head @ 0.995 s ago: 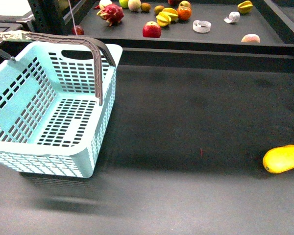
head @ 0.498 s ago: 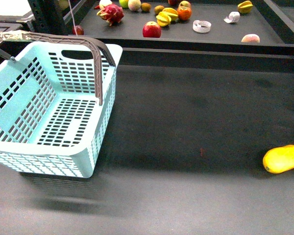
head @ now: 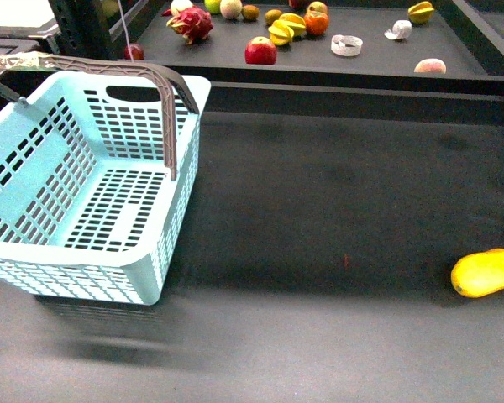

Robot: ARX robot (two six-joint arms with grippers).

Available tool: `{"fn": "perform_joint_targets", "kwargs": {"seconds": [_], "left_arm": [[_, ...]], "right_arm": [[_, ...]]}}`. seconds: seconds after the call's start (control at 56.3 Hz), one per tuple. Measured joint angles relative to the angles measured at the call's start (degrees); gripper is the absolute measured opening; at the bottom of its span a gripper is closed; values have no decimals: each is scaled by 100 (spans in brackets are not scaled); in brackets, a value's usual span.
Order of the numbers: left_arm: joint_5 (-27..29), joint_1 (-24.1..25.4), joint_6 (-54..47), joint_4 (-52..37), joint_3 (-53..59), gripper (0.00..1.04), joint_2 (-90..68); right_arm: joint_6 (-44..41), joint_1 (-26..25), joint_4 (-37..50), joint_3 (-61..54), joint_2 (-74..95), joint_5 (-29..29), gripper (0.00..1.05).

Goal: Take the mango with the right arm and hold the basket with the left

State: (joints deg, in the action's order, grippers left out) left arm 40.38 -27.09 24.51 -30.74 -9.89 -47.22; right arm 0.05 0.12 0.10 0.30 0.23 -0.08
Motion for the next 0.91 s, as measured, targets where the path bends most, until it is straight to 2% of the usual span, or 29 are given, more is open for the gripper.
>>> {"fn": "perform_joint_targets", "kwargs": {"seconds": [0.213,0.515,0.764,0.906], "left_arm": [[-717,457,1532,-345,-1134,99,-2441],[-1534,863,3130,-291,-2610,99,-4483],[-2090,942,3742,90,-4065,99,-5709],[-2151,1158,4041,328,-4629,99,-6229]], "right_arm": [[0,0,0,0,0,-2,97],[0,0,0,0,0,0,97],[0,0,0,0,0,0,97],[0,0,0,0,0,0,97]]}}
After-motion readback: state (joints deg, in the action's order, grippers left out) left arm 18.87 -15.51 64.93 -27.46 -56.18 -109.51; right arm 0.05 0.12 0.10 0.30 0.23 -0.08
